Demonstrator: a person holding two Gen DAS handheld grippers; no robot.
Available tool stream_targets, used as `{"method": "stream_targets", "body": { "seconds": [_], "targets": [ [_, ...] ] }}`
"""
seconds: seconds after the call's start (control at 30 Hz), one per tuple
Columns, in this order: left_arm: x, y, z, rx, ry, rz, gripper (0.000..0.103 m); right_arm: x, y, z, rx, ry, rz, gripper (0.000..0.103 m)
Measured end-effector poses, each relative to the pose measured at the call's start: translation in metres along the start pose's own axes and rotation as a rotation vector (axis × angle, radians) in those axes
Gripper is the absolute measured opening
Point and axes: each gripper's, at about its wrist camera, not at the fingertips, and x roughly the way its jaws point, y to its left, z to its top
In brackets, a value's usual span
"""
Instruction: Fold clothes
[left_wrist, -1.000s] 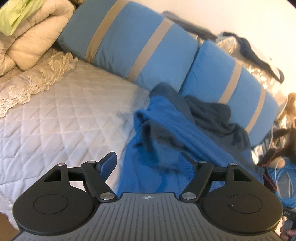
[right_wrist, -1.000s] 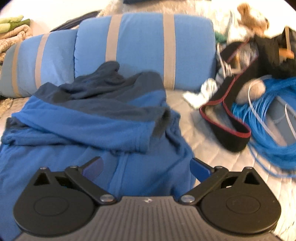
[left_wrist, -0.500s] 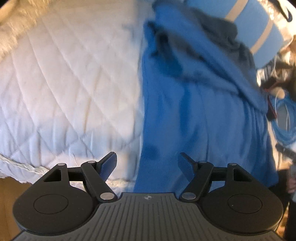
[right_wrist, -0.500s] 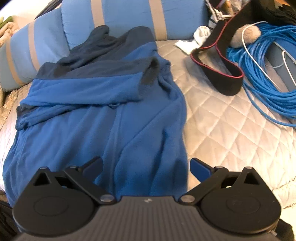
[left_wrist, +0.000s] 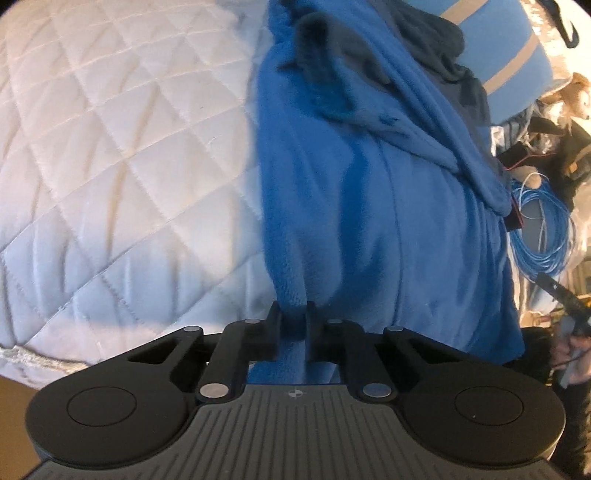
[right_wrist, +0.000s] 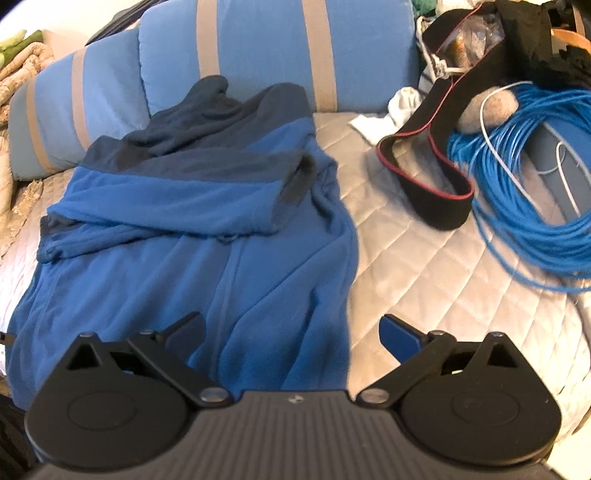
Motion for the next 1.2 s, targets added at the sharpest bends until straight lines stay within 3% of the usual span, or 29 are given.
{"method": "stream_targets", "body": {
  "seconds": [0.13,0.27,0.47,0.67,0.7,0.77,0.83,0.93,1.2],
  "targets": [
    [-0.006,-0.004,0.001,0.0,-0.027,-0.002,0.007,0.007,-0.018,0.013,0.036,0.042,0.032,0.103],
    [-0.005,-0.006,0.003,-0.011,-0.023,0.014,0.007,0.033,-0.042,0.02,0.104,0.167,0.076,0.103],
    [-0.007,-0.002,0.004,-0.029,-0.025,0.014,0.007,0.056,-0.06,0.016,0.201,0.307,0.131,0.09],
    [-0.006,-0.001,0.004,-0.051,-0.024,0.011,0.007,0.058,-0.054,0.006,0.174,0.387,0.146,0.062],
    [-0.006,-0.001,0.005,-0.056,-0.024,0.011,0.007,0.059,-0.052,0.004,0.164,0.394,0.148,0.051],
    [-0.007,-0.001,0.005,-0.064,-0.027,0.005,0.007,0.06,-0.052,0.002,0.153,0.403,0.141,0.034],
    [-0.009,0.0,0.005,-0.069,-0.037,0.006,0.006,0.06,-0.053,-0.001,0.148,0.406,0.141,0.01],
    [-0.018,0.002,0.004,-0.076,-0.076,0.022,0.006,0.055,-0.061,-0.002,0.176,0.374,0.192,0.007],
    [-0.064,-0.005,0.023,-0.084,-0.273,-0.076,0.005,0.037,-0.084,0.021,0.327,0.199,0.296,0.007]
  ]
}}
